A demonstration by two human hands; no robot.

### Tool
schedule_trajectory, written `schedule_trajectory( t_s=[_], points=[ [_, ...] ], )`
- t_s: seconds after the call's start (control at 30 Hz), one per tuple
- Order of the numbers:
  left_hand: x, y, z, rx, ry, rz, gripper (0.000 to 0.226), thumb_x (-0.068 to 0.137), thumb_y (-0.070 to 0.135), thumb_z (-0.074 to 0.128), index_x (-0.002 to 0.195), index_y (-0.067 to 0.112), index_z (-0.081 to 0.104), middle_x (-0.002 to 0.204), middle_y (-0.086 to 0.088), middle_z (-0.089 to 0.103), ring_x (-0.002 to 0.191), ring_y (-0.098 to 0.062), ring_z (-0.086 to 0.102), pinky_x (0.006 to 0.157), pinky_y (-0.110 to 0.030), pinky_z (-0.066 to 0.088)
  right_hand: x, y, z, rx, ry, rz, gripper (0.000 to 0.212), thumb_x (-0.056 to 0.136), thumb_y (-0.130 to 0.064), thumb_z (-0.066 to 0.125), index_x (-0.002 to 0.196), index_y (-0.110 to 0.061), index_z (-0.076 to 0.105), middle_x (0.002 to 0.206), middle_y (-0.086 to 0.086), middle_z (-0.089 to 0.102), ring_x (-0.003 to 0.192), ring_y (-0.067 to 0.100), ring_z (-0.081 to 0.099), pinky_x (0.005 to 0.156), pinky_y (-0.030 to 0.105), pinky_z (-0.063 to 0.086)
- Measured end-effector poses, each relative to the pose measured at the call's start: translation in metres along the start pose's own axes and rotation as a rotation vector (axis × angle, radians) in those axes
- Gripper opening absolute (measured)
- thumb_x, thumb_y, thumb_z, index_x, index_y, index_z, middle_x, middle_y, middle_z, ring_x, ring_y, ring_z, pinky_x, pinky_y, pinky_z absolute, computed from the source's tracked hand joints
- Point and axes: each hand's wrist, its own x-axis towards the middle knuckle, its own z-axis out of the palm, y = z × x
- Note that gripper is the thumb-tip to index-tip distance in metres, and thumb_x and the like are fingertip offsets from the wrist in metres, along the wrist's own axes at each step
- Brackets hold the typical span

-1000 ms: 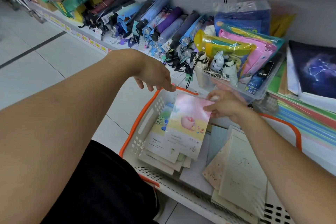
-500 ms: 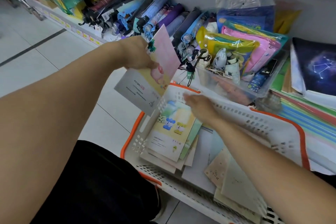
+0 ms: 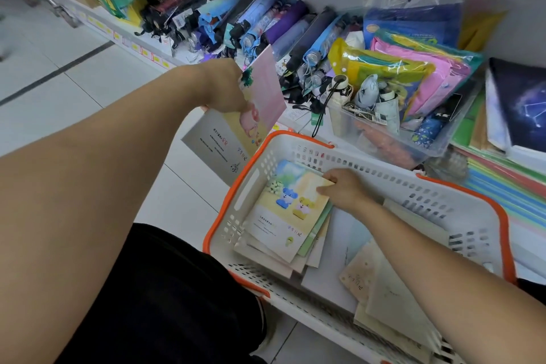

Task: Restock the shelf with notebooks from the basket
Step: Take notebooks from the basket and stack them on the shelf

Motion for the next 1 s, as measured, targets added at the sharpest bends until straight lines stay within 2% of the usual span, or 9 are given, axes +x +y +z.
schedule_trajectory(
  t_s=[0.1,0.3,0.4,0.53,0.6,0.7,0.8,0.9,1.0],
  points=[
    [-0.001,-0.006,-0.002,-0.057,0.04,-0.032,0.032,0.091,0.032,0.066,0.103,0.004,0.056,0.102,-0.015,0.058,0.088,-0.031,0.053,0.076,-0.036,0.047,-0.011,-0.011,-0.044,0.573,-0.223,0.02,0.019,0.089,0.002,0.067,0.099,-0.012,0.058,0.101,0.007,0.072,0.069,0.018,0.073,0.055,0.031,0.06],
    [-0.01,0.003,-0.003,-0.721,-0.061,-0.065,0.028,0.085,0.032,0.072,0.105,0.015,0.062,0.104,-0.012,0.071,0.084,-0.026,0.068,0.084,-0.041,0.055,-0.036,-0.079,-0.109,0.803,-0.16,-0.275,0.013,0.086,-0.006,0.065,0.098,-0.011,0.06,0.085,0.007,0.077,0.068,0.018,0.075,0.055,0.03,0.061],
    [-0.01,0.02,-0.011,-0.965,-0.008,-0.096,0.042,0.088,0.049,0.066,0.121,0.026,0.056,0.098,-0.001,0.068,0.081,-0.019,0.07,0.076,-0.037,0.06,-0.051,-0.119,-0.119,0.806,-0.009,-0.39,0.01,0.091,-0.002,0.064,0.093,-0.012,0.061,0.084,0.008,0.078,0.068,0.019,0.075,0.054,0.028,0.06],
    [-0.022,0.03,-0.032,-1.187,-0.041,0.004,0.048,0.078,0.067,0.064,0.103,0.026,0.062,0.077,0.005,0.069,0.062,-0.015,0.07,0.061,-0.032,0.059,-0.074,-0.163,-0.139,0.643,0.21,-0.503,0.012,0.09,-0.002,0.069,0.087,-0.013,0.064,0.083,0.004,0.076,0.068,0.017,0.074,0.049,0.027,0.057],
    [-0.026,0.032,-0.036,-1.267,-0.077,0.151,0.047,0.075,0.05,0.078,0.107,0.019,0.062,0.096,-0.001,0.076,0.083,-0.021,0.074,0.076,-0.042,0.061,-0.082,-0.185,-0.151,0.573,0.326,-0.536,0.014,0.087,-0.005,0.074,0.083,-0.016,0.065,0.086,0.006,0.074,0.071,0.02,0.074,0.052,0.03,0.057],
    [-0.036,0.039,-0.043,-1.419,-0.009,0.241,0.022,0.085,0.019,0.075,0.104,0.012,0.067,0.095,-0.009,0.077,0.082,-0.028,0.075,0.066,-0.045,0.061,-0.095,-0.22,-0.172,0.455,0.434,-0.539,0.02,0.083,-0.014,0.08,0.093,-0.019,0.063,0.103,0.009,0.073,0.089,0.026,0.073,0.068,0.042,0.061],
    [-0.044,0.049,-0.061,-1.693,0.094,0.233,0.02,0.092,0.016,0.066,0.111,0.007,0.064,0.093,-0.01,0.077,0.072,-0.026,0.074,0.057,-0.037,0.059,-0.121,-0.244,-0.196,0.345,0.258,-0.474,0.045,0.082,-0.034,0.081,0.118,-0.025,0.055,0.103,-0.002,0.076,0.087,0.014,0.074,0.061,0.031,0.059],
    [-0.049,0.06,-0.084,-1.839,0.243,0.222,0.017,0.096,0.021,0.061,0.106,0.007,0.065,0.083,-0.007,0.077,0.067,-0.023,0.074,0.052,-0.034,0.057,-0.151,-0.253,-0.203,0.33,-0.134,-0.505,0.023,0.092,-0.032,0.07,0.114,-0.038,0.069,0.11,-0.006,0.076,0.093,0.017,0.075,0.057,0.028,0.058],
    [-0.055,0.075,-0.109,-1.791,0.326,0.281,0.028,0.097,0.032,0.059,0.115,0.011,0.066,0.094,-0.007,0.077,0.079,-0.027,0.075,0.06,-0.037,0.058,-0.169,-0.261,-0.201,0.481,-0.058,-0.616,0.02,0.099,-0.022,0.061,0.118,-0.022,0.068,0.108,0.004,0.076,0.082,0.027,0.075,0.048,0.033,0.056]
  ],
)
